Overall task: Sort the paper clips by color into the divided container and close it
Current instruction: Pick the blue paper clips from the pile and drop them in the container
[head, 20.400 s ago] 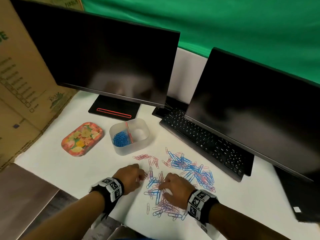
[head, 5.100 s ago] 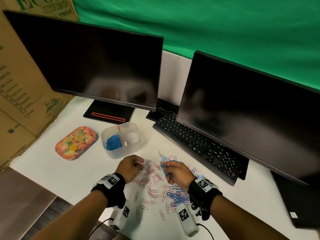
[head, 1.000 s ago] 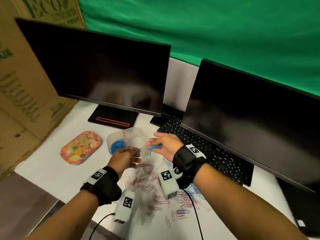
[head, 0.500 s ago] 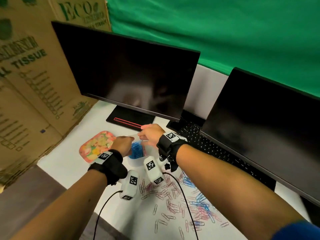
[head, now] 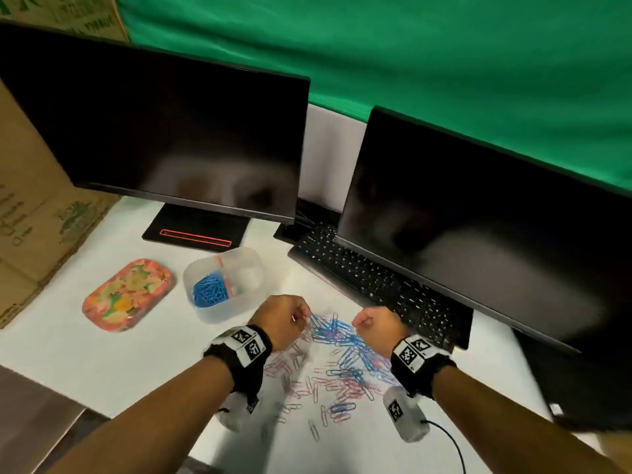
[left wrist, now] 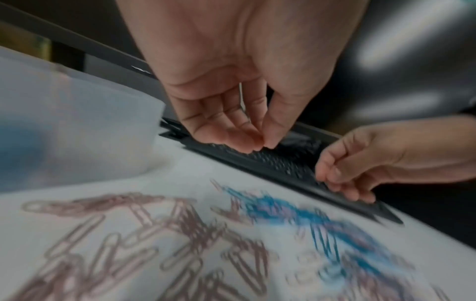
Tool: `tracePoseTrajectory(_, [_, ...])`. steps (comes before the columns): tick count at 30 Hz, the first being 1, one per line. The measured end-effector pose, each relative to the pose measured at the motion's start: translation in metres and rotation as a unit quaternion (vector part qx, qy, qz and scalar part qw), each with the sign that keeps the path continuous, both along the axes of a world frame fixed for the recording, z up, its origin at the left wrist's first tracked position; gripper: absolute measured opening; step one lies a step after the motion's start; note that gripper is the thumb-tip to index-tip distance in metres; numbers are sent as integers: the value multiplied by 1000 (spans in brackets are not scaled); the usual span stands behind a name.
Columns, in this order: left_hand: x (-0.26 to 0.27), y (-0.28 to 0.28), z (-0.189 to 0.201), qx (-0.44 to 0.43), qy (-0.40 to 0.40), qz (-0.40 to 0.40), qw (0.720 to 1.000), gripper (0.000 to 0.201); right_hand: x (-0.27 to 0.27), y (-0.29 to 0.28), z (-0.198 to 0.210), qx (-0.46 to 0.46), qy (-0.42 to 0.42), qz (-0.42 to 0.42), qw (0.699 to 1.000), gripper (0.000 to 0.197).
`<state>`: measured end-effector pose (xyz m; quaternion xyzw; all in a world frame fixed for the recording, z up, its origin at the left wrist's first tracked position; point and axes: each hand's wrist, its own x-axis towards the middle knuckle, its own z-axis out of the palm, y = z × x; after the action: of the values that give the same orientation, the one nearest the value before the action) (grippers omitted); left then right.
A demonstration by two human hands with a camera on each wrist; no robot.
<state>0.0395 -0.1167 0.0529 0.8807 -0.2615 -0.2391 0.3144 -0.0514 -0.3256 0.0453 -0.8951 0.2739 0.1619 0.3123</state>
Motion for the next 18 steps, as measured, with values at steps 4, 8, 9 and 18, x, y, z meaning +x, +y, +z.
tracePoseTrajectory(4, [-30,-25,-18,77,-2,-95,993,16,-48,-1,-18,-66,44,59,995,21])
tracePoseTrajectory(8, [-64,-39,-33,117,-17,-185,976,12,-74,5,-36,-74,57,70,993,15])
tracePoseTrajectory(9, [-73,-41,-37,130,-18,-203,970,13,-79,6,-40,-78,55,84,992,17])
tracePoseTrajectory(18, [-99,-41,-57,175,-37,-210,961,15,-85,7,-48,-41,-1,76,996,19])
